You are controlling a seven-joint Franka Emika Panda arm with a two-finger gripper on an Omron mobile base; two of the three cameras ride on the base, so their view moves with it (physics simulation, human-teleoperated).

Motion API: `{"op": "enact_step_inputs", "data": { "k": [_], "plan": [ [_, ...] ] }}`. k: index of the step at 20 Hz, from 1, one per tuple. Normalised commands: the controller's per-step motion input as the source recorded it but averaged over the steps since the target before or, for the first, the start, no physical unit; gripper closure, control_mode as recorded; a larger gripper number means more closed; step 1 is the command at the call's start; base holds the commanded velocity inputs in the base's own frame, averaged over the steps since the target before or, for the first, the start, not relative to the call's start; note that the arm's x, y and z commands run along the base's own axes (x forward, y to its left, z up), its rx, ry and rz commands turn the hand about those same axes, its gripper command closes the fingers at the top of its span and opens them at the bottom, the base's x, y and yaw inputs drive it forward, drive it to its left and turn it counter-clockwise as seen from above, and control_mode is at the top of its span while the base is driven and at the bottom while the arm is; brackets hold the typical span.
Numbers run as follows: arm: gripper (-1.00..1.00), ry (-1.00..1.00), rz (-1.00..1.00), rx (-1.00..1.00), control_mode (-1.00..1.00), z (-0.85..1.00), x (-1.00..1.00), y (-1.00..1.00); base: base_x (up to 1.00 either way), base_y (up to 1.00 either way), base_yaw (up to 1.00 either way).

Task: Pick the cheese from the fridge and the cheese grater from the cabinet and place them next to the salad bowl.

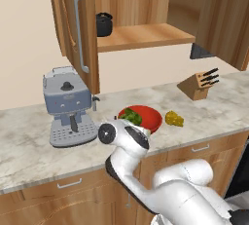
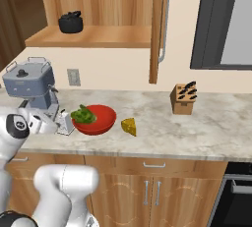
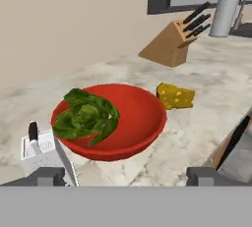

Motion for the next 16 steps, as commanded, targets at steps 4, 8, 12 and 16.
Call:
{"op": "enact_step_inputs", "data": {
  "k": [4,8,12,16],
  "plan": [
    [-1.00,-0.09,0.34,0.00,-1.00,0.92,-0.21,-1.00,0.00,0.00,0.00],
    [-1.00,-0.02,0.34,0.00,-1.00,0.98,-0.14,-0.83,0.00,0.00,0.00],
    [-1.00,0.00,0.32,0.00,-1.00,1.00,-0.70,-0.50,0.00,0.00,0.00],
    [-1.00,0.00,0.20,0.00,-1.00,0.94,-1.00,-0.33,0.00,0.00,0.00]
  ]
}}
